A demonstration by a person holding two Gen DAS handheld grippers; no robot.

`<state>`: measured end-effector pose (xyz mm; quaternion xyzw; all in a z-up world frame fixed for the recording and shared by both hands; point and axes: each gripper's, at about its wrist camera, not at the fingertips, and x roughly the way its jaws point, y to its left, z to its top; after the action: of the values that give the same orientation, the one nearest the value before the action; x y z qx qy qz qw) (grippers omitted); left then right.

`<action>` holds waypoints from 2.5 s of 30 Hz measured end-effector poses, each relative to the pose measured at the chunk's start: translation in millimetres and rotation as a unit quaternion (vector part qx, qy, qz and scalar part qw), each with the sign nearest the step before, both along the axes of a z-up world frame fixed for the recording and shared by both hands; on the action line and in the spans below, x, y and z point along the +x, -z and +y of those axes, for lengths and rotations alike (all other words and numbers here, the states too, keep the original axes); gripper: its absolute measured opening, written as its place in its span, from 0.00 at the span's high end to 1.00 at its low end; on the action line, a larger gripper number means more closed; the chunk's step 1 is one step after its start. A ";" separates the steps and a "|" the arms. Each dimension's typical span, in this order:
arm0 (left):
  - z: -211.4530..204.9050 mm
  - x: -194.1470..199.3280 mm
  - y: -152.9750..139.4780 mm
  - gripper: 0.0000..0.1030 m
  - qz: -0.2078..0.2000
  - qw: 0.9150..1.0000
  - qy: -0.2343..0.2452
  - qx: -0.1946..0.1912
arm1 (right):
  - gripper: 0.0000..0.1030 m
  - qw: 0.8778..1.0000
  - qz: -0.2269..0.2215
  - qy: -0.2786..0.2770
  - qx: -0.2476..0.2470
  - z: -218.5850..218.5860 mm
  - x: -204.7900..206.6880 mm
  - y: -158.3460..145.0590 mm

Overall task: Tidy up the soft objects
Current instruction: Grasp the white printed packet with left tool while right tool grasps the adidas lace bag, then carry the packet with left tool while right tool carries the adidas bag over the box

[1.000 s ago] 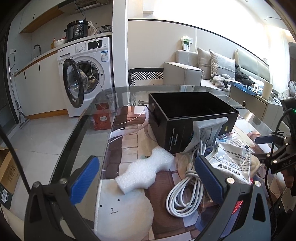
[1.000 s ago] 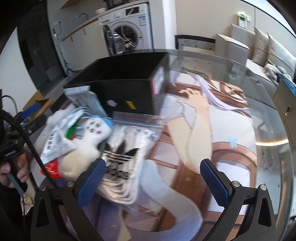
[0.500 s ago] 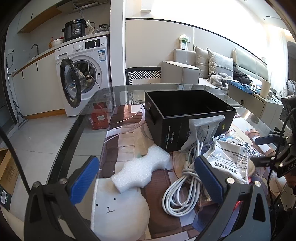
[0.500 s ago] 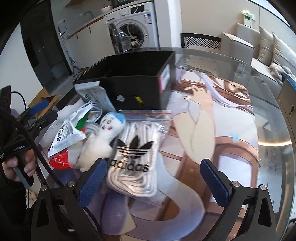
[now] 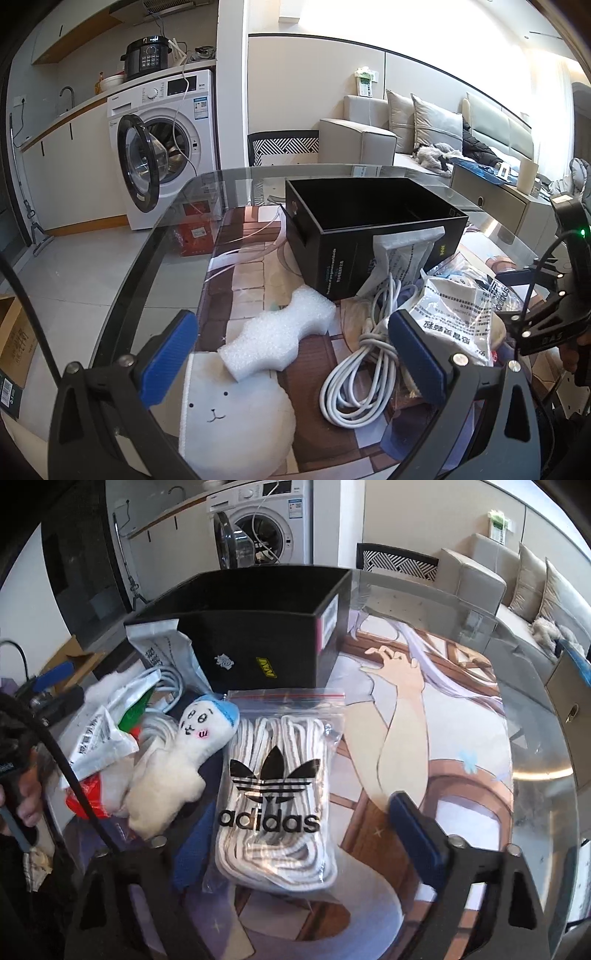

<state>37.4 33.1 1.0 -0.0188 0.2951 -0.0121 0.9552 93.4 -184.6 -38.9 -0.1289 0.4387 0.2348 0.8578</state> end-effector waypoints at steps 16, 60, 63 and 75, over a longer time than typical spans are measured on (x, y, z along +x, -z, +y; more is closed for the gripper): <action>-46.9 -9.8 -19.7 0.00 0.010 0.991 0.133 -0.026 | 0.53 0.997 -0.047 0.026 0.055 -36.3 -50.3 -20.0; -49.3 -14.0 -15.1 0.27 0.030 0.983 0.181 -0.026 | 0.53 0.993 -0.079 -0.010 0.081 -32.8 -80.8 -42.1; -46.4 -16.6 -19.5 0.27 0.023 0.984 0.177 -0.024 | 0.53 0.993 -0.085 -0.011 0.084 -31.8 -83.1 -45.1; -38.0 -17.3 -43.8 0.27 -0.015 0.988 0.153 -0.017 | 0.53 0.989 -0.109 -0.016 0.095 -25.5 -79.2 -70.9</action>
<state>20.0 -5.0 44.8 0.0103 0.2801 -0.1640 0.9458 14.3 -210.1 32.0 -0.0788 0.3166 0.2735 0.9049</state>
